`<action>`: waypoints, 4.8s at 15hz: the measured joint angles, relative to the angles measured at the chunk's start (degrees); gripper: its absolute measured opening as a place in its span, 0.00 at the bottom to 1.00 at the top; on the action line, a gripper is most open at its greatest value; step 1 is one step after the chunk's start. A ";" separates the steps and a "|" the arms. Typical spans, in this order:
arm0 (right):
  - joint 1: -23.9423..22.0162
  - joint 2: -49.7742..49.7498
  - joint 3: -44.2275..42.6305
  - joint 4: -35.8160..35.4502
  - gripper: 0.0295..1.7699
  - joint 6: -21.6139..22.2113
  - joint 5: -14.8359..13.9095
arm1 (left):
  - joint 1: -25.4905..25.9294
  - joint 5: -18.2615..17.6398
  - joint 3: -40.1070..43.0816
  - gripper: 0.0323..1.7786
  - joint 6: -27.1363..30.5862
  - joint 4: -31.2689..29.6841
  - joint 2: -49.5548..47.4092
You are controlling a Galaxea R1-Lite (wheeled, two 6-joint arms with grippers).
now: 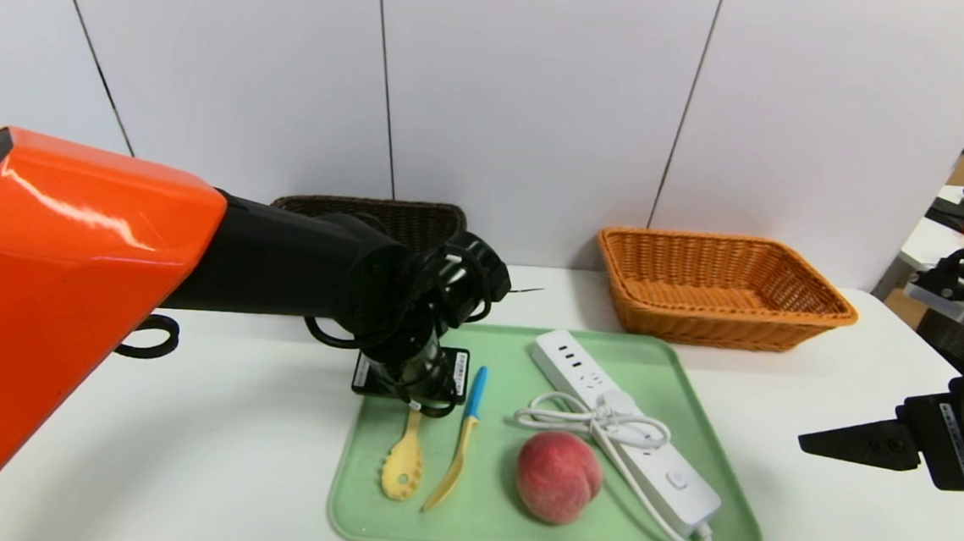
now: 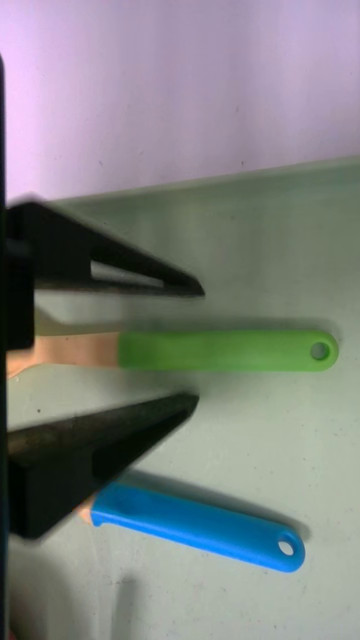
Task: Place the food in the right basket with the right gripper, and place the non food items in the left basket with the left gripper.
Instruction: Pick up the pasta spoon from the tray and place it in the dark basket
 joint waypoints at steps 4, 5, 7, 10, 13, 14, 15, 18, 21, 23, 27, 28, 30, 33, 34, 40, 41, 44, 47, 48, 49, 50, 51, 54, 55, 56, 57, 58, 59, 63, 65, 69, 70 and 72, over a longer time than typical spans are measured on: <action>-0.18 -0.02 -0.01 -0.02 0.96 0.00 0.05 | -0.06 0.04 0.18 0.05 0.04 -0.01 0.21; -0.27 -0.02 -0.04 -0.02 0.96 0.00 0.09 | -0.04 0.04 0.20 0.05 0.09 0.00 0.21; -0.33 -0.05 -0.04 0.00 0.96 0.00 0.09 | 0.00 0.00 0.18 0.05 0.11 0.38 0.02; -0.41 -0.09 -0.01 0.02 0.96 0.02 0.09 | 0.00 0.21 -0.11 0.05 0.30 2.54 -1.41; -0.49 -0.13 -0.01 0.00 0.96 0.00 0.09 | 0.22 2.38 -1.22 0.05 3.18 3.06 -5.13; -0.49 -0.13 -0.06 0.00 0.96 0.02 0.11 | 0.55 2.68 -1.71 0.05 4.89 3.05 -6.70; -0.49 -0.13 -0.11 -0.02 0.96 0.02 0.09 | 1.05 2.77 -2.38 0.05 6.68 3.06 -8.24; -0.49 -0.22 -0.11 -0.02 0.96 0.00 0.11 | 4.00 2.57 -5.68 0.05 13.62 3.83 -12.02; -0.49 -0.35 -0.01 0.06 0.96 0.00 0.11 | 7.96 0.72 -9.85 0.05 21.83 3.89 -13.74; -0.49 -0.49 -0.04 0.06 0.96 0.00 0.09 | 10.96 -2.23 -12.35 0.05 28.34 3.89 -14.14; -0.51 -0.90 -0.01 0.20 0.96 0.04 0.11 | 17.55 -9.39 -17.90 0.05 41.91 3.24 -12.76; -0.51 -1.10 0.00 0.26 0.96 0.02 0.11 | 19.02 -11.35 -19.58 0.05 44.64 3.17 -11.89; -0.49 -1.49 0.00 0.24 0.96 0.00 0.11 | 21.75 -15.35 -21.87 0.05 50.38 2.12 -10.01; -0.49 -1.71 0.07 0.17 0.96 0.00 0.20 | 25.32 -22.81 -22.69 0.05 59.34 -3.28 -7.29; -0.49 -1.71 0.11 0.09 0.96 0.00 0.18 | 25.91 -23.55 -22.75 0.05 62.17 -3.86 -6.51; -0.96 -1.60 0.84 -0.09 0.96 0.00 0.18 | 26.76 -25.65 -22.81 0.05 70.97 -13.43 -0.69; -1.18 -1.71 0.90 -0.13 0.96 0.00 0.18 | 26.87 -25.75 -22.81 0.05 72.55 -14.48 0.29; -1.34 -1.90 1.05 -0.18 0.96 0.00 0.18 | 27.31 -25.72 -22.81 0.05 77.91 -17.20 3.17; -1.38 -1.87 1.18 -0.20 0.96 0.02 0.18 | 27.94 -25.87 -22.86 0.05 81.40 -20.13 5.62; -1.38 -1.82 1.18 -0.20 0.96 0.00 0.20 | 28.16 -26.48 -22.86 0.05 81.51 -19.97 6.01; -1.38 -1.77 1.23 -0.20 0.96 0.00 0.18 | 28.36 -27.58 -22.86 0.05 81.53 -19.88 6.28; -1.38 -1.71 1.26 -0.20 0.96 0.00 0.20 | 28.53 -28.37 -22.86 0.05 81.56 -19.77 6.47; -1.38 -1.62 1.27 -0.27 0.96 0.00 0.18 | 28.68 -28.60 -22.83 0.05 81.69 -19.71 6.63; -1.35 -1.38 1.27 -0.27 0.96 -0.02 0.18 | 28.99 -28.70 -22.80 0.24 81.69 -19.69 7.02; -1.35 -1.38 1.26 -0.27 0.96 0.02 0.16 | 28.99 -28.67 -22.80 0.32 81.51 -19.74 7.05; -1.35 -1.38 1.26 -0.28 0.96 0.00 0.18 | 28.99 -28.70 -22.80 0.40 81.49 -19.66 7.02; -1.35 -1.35 1.26 -0.35 0.96 0.00 0.18 | 28.99 -28.76 -22.80 0.47 81.42 -19.33 6.96; -1.35 -1.32 1.23 -0.46 0.96 0.00 0.18 | 29.01 -28.81 -22.80 0.53 81.20 -18.92 6.89; -1.35 -1.29 1.23 -0.44 0.96 0.00 0.18 | 29.01 -28.84 -22.77 0.58 80.84 -18.18 6.58; -1.38 -1.32 1.12 -0.49 0.96 0.00 1.45 | 27.89 -32.54 -22.66 0.74 70.53 -13.20 3.46; -1.34 -1.33 1.01 -1.18 0.96 0.00 1.56 | 27.06 -33.26 -22.42 0.78 64.82 -11.89 1.43; -1.18 -1.40 1.26 -3.08 0.96 0.02 1.56 | 24.59 -32.84 -20.68 0.85 55.54 -10.26 -2.71; -1.21 -1.44 1.45 -3.06 0.96 0.02 1.54 | 24.03 -32.80 -19.27 0.87 54.65 -8.96 -3.93; -1.18 -1.66 1.78 -3.19 0.96 0.02 1.51 | 22.15 -31.93 -15.23 0.89 51.52 -6.77 -6.79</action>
